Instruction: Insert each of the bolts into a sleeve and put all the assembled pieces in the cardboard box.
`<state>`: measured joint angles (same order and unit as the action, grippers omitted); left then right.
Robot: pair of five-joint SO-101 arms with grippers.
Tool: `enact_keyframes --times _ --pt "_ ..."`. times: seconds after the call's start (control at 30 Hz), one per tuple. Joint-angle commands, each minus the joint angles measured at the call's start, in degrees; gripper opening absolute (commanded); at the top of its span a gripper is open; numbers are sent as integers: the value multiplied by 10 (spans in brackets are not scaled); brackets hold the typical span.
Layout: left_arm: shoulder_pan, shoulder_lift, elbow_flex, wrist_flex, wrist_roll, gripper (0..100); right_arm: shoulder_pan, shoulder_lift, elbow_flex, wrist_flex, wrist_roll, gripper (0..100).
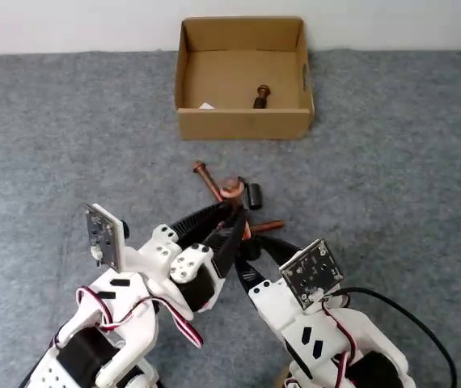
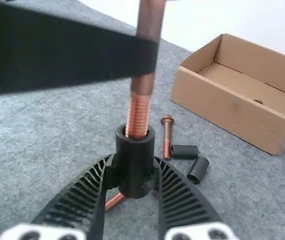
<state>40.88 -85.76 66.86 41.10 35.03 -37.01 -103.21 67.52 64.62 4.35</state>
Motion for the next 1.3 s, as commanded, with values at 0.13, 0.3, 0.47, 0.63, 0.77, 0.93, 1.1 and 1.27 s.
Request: enact_keyframes --times 0.13,0.3,0.47,0.63,0.77,0.93,1.1,1.27 --pt "43 -1 28 46 -72 11 5 -3 -7 -11 6 8" --pt "43 -1 26 46 -78 153 5 -3 -7 -10 6 8" --pt "22 2 19 47 -78 218 5 -3 -7 -10 6 8" --pt "-14 3 -37 47 -95 218 5 -3 -6 -10 6 8" --pt "-29 4 -77 48 -121 218 5 -3 -4 -10 6 8" --pt "-59 4 -79 49 -149 218 5 -3 -4 -10 7 8" --pt "-47 4 -75 65 -149 218 5 -3 -4 -10 7 8" --pt "-11 0 -63 101 -148 218 5 -3 -4 -10 25 8"
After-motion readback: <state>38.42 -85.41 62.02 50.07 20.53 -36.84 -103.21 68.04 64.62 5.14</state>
